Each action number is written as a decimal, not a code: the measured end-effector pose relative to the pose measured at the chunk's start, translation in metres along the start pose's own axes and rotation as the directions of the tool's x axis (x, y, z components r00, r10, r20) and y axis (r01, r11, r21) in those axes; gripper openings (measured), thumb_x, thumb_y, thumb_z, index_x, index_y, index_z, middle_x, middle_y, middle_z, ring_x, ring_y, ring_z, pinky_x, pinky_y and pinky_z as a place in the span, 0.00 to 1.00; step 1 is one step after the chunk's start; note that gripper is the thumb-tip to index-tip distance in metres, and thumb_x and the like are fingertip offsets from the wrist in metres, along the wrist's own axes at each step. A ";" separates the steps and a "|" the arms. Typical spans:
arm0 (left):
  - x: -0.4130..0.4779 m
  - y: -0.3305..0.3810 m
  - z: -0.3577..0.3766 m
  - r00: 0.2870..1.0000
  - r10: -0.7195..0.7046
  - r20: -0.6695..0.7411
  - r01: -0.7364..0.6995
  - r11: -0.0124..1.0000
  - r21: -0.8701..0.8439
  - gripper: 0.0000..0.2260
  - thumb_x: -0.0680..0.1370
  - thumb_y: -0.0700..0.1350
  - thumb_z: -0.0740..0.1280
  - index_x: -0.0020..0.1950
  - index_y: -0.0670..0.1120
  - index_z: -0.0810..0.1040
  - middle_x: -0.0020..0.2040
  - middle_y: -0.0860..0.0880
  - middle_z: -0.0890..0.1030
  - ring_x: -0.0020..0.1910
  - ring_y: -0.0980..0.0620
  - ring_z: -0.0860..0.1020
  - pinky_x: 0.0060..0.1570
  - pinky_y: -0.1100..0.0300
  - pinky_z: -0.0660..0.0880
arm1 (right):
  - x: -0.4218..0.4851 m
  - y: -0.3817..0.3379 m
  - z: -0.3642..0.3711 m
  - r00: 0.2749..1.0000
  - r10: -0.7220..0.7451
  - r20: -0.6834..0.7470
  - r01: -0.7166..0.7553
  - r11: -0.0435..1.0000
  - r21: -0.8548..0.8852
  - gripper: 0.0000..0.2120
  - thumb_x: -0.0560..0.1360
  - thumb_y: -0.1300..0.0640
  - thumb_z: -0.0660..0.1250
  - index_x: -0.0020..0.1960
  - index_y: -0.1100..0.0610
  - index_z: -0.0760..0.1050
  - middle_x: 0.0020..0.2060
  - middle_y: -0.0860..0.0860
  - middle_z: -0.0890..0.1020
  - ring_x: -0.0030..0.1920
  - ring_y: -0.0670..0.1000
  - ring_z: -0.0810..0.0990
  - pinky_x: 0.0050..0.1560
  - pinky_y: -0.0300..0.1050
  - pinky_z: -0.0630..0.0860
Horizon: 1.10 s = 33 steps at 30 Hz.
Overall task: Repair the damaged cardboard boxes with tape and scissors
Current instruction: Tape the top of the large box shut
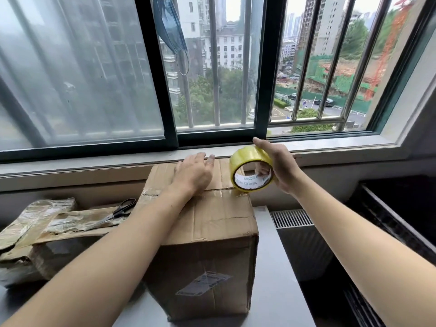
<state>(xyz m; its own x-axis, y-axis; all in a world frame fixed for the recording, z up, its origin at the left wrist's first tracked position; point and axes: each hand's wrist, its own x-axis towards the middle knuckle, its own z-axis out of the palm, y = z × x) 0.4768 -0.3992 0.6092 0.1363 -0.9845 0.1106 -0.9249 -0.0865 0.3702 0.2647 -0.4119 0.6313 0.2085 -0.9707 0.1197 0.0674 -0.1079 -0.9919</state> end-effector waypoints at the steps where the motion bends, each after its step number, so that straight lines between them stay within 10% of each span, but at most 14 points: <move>1: 0.005 0.009 0.000 0.999 0.033 -0.001 -0.033 0.999 -0.033 0.24 0.85 0.57 0.48 0.76 0.46 0.64 0.75 0.44 0.68 0.75 0.46 0.63 0.73 0.50 0.56 | -0.001 0.004 -0.001 1.000 0.029 0.008 -0.030 0.998 0.057 0.19 0.77 0.45 0.67 0.34 0.57 0.69 0.27 0.56 0.67 0.26 0.55 0.66 0.30 0.44 0.68; 6: 0.022 0.032 0.015 0.991 0.116 0.059 -0.107 0.985 -0.137 0.20 0.85 0.54 0.50 0.72 0.48 0.70 0.71 0.45 0.73 0.70 0.45 0.69 0.70 0.49 0.62 | -0.008 0.024 0.005 0.994 0.082 0.066 -0.099 0.946 0.310 0.30 0.76 0.37 0.64 0.25 0.57 0.67 0.21 0.54 0.66 0.26 0.54 0.67 0.48 0.50 0.80; 9: 0.022 0.025 0.030 0.986 0.159 0.047 -0.161 0.986 0.051 0.16 0.82 0.53 0.56 0.68 0.51 0.71 0.69 0.48 0.74 0.68 0.47 0.69 0.68 0.50 0.63 | -0.011 0.027 0.010 0.992 0.122 0.034 -0.126 0.909 0.398 0.29 0.77 0.39 0.64 0.23 0.54 0.65 0.20 0.52 0.63 0.25 0.53 0.62 0.40 0.46 0.78; 14: 0.022 0.018 0.045 0.989 0.148 0.024 -0.150 0.978 0.145 0.25 0.81 0.60 0.54 0.75 0.51 0.64 0.74 0.50 0.67 0.75 0.49 0.61 0.75 0.47 0.54 | -0.010 -0.010 0.005 0.990 0.113 -0.083 -0.094 0.974 0.205 0.17 0.80 0.54 0.67 0.34 0.58 0.71 0.18 0.48 0.68 0.17 0.47 0.67 0.22 0.39 0.65; 20: 0.017 0.021 0.042 0.989 0.145 -0.027 -0.141 0.982 0.124 0.27 0.83 0.62 0.46 0.77 0.51 0.63 0.76 0.49 0.66 0.76 0.49 0.60 0.76 0.48 0.49 | -0.003 -0.007 -0.043 0.986 0.019 -0.166 -0.038 0.993 -0.109 0.18 0.75 0.49 0.70 0.37 0.62 0.73 0.31 0.55 0.66 0.27 0.53 0.64 0.28 0.41 0.64; 33: 0.009 0.026 0.035 0.984 0.171 -0.048 -0.164 0.977 0.135 0.27 0.82 0.63 0.50 0.74 0.48 0.67 0.73 0.48 0.70 0.74 0.49 0.64 0.74 0.47 0.55 | -0.028 0.108 -0.040 0.977 0.147 -0.153 -0.146 0.989 0.019 0.27 0.82 0.56 0.58 0.24 0.62 0.68 0.19 0.57 0.68 0.22 0.56 0.69 0.31 0.47 0.68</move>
<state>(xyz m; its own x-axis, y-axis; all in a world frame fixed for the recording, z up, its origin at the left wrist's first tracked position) 0.4419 -0.4151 0.5875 -0.0076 -0.9763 0.2162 -0.9742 0.0560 0.2188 0.2266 -0.4049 0.5191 0.0640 -0.9973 -0.0357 0.0543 0.0392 -0.9978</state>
